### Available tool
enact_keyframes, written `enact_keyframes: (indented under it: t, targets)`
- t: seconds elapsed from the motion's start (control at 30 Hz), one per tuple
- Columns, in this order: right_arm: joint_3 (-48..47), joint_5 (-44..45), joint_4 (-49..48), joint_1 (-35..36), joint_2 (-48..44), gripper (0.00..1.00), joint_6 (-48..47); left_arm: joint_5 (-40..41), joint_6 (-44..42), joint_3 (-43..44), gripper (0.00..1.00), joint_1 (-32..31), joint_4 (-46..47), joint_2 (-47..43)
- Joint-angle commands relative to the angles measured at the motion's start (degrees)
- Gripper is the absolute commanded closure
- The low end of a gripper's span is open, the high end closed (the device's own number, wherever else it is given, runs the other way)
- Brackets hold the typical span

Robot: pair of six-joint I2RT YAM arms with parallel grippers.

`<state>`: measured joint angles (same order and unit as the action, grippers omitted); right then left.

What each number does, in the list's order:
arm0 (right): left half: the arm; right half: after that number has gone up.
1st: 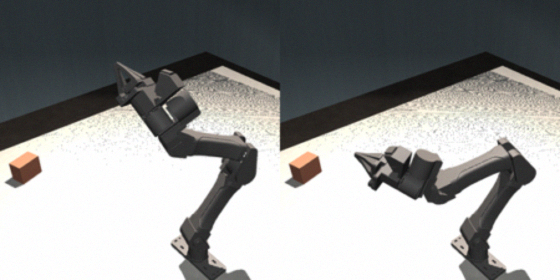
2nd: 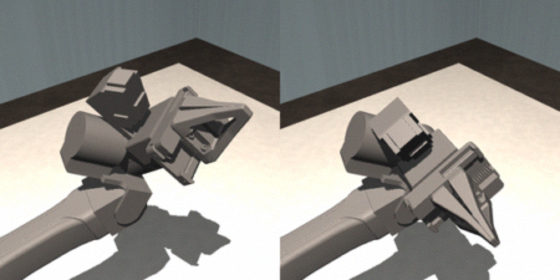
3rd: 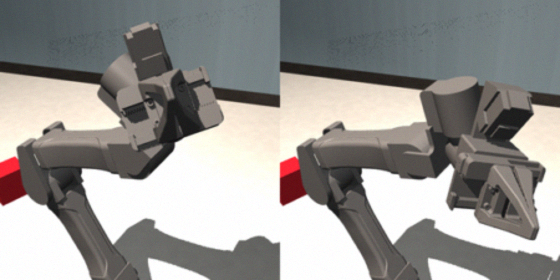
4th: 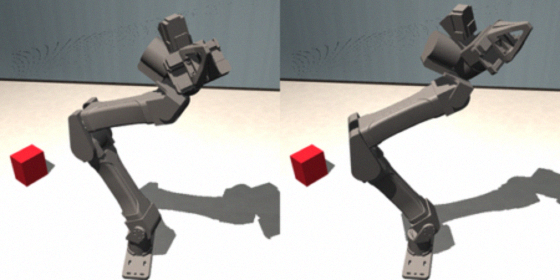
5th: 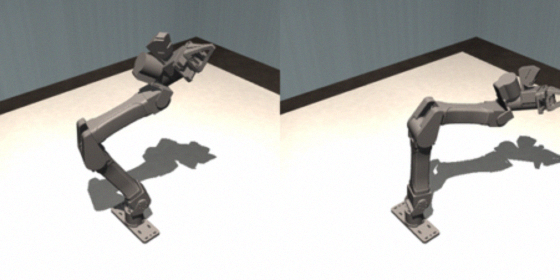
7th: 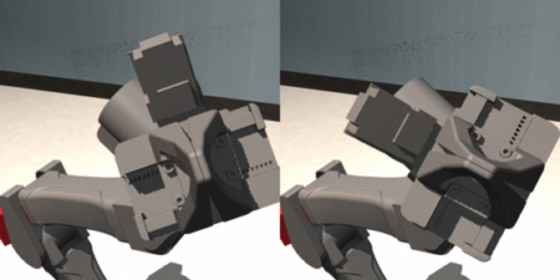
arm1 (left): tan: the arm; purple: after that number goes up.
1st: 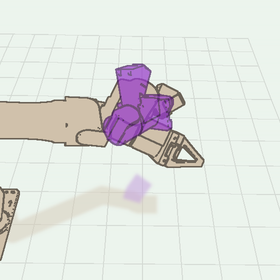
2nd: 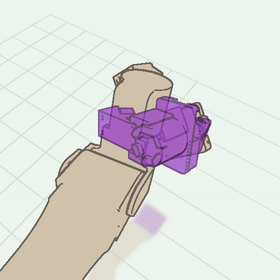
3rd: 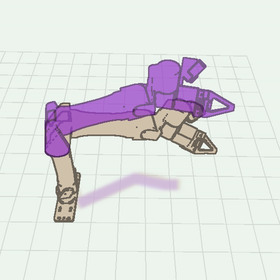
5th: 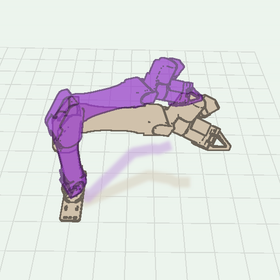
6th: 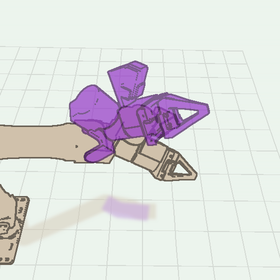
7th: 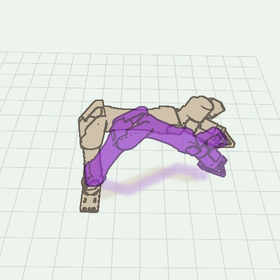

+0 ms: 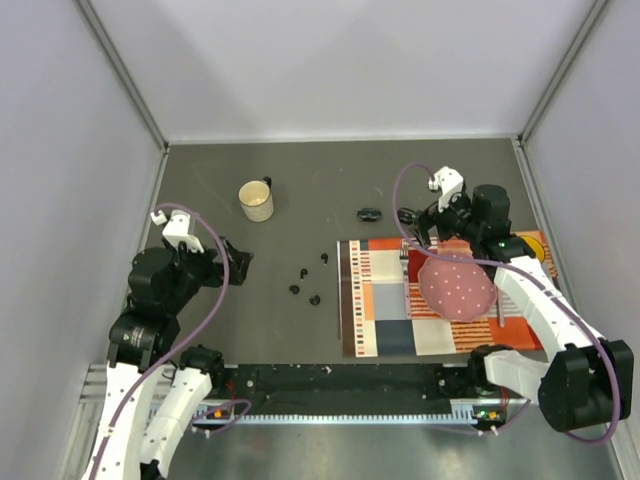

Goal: Insert the wireless bluetooth earbuds into the charging case
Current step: Pick up the charging case at the center of the board.

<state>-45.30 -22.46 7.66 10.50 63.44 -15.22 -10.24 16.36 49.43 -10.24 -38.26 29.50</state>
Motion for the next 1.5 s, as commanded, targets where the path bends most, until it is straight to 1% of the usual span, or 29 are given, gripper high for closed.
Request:
enact_keyframes:
  t: [0.0, 0.03, 0.13, 0.3, 0.33, 0.43, 0.53, 0.63, 0.77, 0.87, 0.97, 1.0, 1.07, 1.2, 1.27, 1.43, 1.47]
  targets:
    - [-2.4, 0.1, 0.2, 0.5, -0.3, 0.01, -13.2, -0.9, -0.5, 2.5, 0.01, 0.0, -0.2, -2.0]
    - [-2.7, -0.4, 0.2, 0.5, -0.2, 0.01, -15.3, -0.1, -0.6, 2.3, 0.01, -0.1, 0.1, -1.9]
    - [-3.1, -1.0, -2.6, 0.5, 0.3, 0.01, -14.5, 0.1, -1.2, 1.9, 0.01, 0.0, 0.6, -0.5]
    - [-0.2, -1.8, -8.8, 0.4, 1.7, 0.01, -16.8, -2.9, -2.3, 2.3, 0.01, 0.0, 0.5, 2.1]
    - [-0.7, -2.4, -7.8, 0.5, 2.4, 0.01, -20.1, -2.9, -2.6, 1.7, 0.01, 0.0, 0.8, 2.1]
    - [-3.6, -3.2, -1.4, 0.5, 6.1, 0.01, -22.6, -2.2, -3.0, 0.4, 0.01, -0.1, 3.2, 1.5]
    - [-6.6, -5.1, 1.9, 0.5, 9.5, 0.01, -26.0, -2.2, -2.8, -0.3, 0.01, 0.0, 4.8, 1.3]
    - [-8.8, -5.1, 2.4, 0.5, 12.9, 0.03, -27.4, -2.2, -3.2, -0.6, 0.01, 0.0, 4.6, 1.2]
    - [-12.0, -4.4, 5.3, 0.3, 17.3, 0.04, -27.9, -2.6, -3.8, -1.2, 0.01, -0.1, 4.4, 0.7]
    - [-14.8, -5.3, 7.1, -0.3, 21.1, 0.07, -29.6, -1.8, -3.9, -1.9, 0.01, 0.0, 4.8, 0.4]
    - [-17.0, -8.1, 7.9, -1.9, 25.5, 0.09, -30.7, -1.5, -3.1, -2.5, 0.01, 0.0, 4.8, 0.0]
    - [-18.5, -10.2, 8.7, -2.7, 26.8, 0.13, -31.0, -1.5, -2.8, -2.9, 0.01, 0.0, 4.8, -0.2]
    - [-20.7, -11.6, 10.8, -3.3, 30.6, 0.14, -32.1, -1.5, -1.9, -3.4, 0.01, 0.0, 4.9, -1.0]
    - [-24.9, -12.9, 12.3, -5.0, 36.0, 0.17, -33.1, -0.7, -0.4, -4.8, 0.01, 0.0, 4.8, -2.7]
    - [-27.4, -14.0, 13.7, -5.1, 38.8, 0.21, -33.6, -0.2, 0.4, -5.4, 0.01, 0.0, 4.9, -3.1]
    - [-31.0, -13.1, 15.6, -5.1, 43.3, 0.26, -33.1, 0.9, 1.8, -6.4, 0.01, -0.1, 5.7, -3.3]
    - [-31.7, -13.1, 16.2, -5.1, 43.9, 0.28, -33.2, 0.8, 2.2, -6.5, 0.01, 0.0, 5.9, -3.2]
